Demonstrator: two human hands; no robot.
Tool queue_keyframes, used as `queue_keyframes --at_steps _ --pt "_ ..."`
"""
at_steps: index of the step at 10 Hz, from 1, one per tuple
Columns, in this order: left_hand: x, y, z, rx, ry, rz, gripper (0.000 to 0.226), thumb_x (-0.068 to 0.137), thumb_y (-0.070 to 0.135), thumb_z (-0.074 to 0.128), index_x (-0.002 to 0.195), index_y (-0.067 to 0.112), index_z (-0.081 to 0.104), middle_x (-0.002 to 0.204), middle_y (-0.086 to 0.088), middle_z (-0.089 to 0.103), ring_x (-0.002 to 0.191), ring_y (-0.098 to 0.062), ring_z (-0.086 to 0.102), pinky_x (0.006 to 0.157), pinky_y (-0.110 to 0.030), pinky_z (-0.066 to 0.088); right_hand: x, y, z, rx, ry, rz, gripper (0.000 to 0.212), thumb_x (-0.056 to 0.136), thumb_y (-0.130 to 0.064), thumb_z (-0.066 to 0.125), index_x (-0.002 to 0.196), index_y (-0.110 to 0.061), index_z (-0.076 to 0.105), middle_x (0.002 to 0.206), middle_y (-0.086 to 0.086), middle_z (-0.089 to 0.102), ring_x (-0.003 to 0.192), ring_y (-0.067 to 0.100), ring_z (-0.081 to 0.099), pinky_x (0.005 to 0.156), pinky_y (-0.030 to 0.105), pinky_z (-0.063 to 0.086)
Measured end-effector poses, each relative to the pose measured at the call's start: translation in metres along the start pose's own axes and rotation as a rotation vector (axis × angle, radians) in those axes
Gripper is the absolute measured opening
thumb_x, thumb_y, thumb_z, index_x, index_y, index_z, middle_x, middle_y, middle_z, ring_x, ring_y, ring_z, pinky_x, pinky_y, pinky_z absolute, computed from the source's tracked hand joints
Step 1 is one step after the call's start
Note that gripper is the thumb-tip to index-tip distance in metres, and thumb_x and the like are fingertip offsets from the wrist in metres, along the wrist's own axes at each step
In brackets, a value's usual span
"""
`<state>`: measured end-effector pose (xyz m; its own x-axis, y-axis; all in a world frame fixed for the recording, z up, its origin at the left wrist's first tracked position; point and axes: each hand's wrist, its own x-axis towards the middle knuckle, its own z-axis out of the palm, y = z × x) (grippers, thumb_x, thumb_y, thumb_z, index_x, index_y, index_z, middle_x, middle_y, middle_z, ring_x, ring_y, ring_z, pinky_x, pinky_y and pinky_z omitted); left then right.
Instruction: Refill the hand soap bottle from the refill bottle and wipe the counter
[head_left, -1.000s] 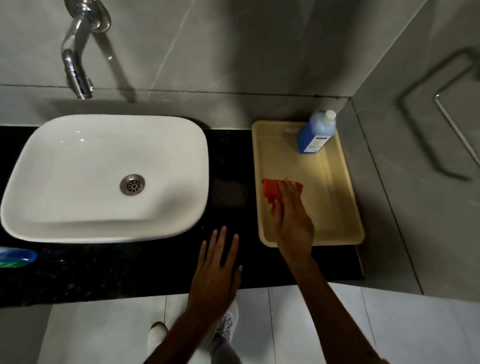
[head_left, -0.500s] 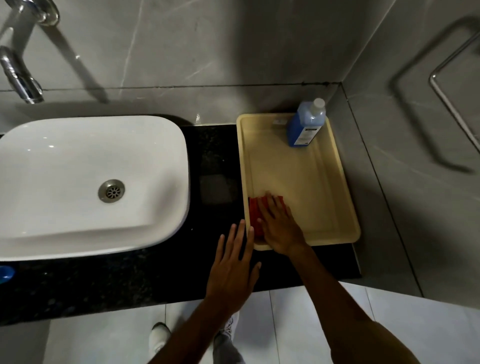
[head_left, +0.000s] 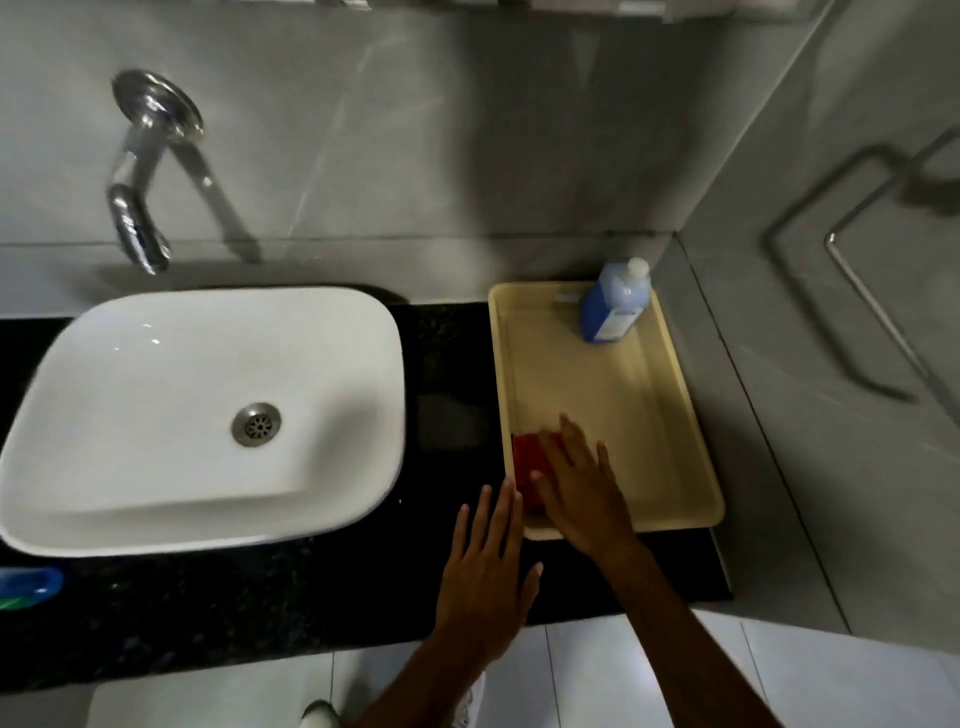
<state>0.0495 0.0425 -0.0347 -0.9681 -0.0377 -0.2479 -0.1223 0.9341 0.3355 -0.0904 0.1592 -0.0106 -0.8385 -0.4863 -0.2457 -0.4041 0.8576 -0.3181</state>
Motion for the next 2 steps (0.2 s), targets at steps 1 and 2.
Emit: queue_keyframes --at_steps 1,2 --pt "0.001 -0.003 -0.051 0.027 0.105 0.064 0.077 0.100 0.054 0.028 0.160 0.015 0.001 0.169 -0.007 -0.001 0.157 -0.030 0.000 0.125 -0.053 0.018 -0.028 -0.030 -0.069 0.268 0.251 0.080 0.048 0.104 -0.035 0.048 0.151 -0.029 0.041 0.164 -0.003 0.033 0.153 0.017 0.027 0.126 0.036 0.020" --pt "0.009 -0.013 -0.144 0.064 0.353 0.146 0.072 0.100 0.050 0.037 0.159 0.013 0.017 0.168 -0.009 0.013 0.156 -0.031 0.014 0.124 -0.053 0.021 -0.064 -0.066 -0.185 0.382 0.558 -0.069 0.038 0.101 -0.034 0.054 0.138 -0.042 0.053 0.142 -0.021 0.056 0.129 0.000 0.055 0.103 0.002 0.033"
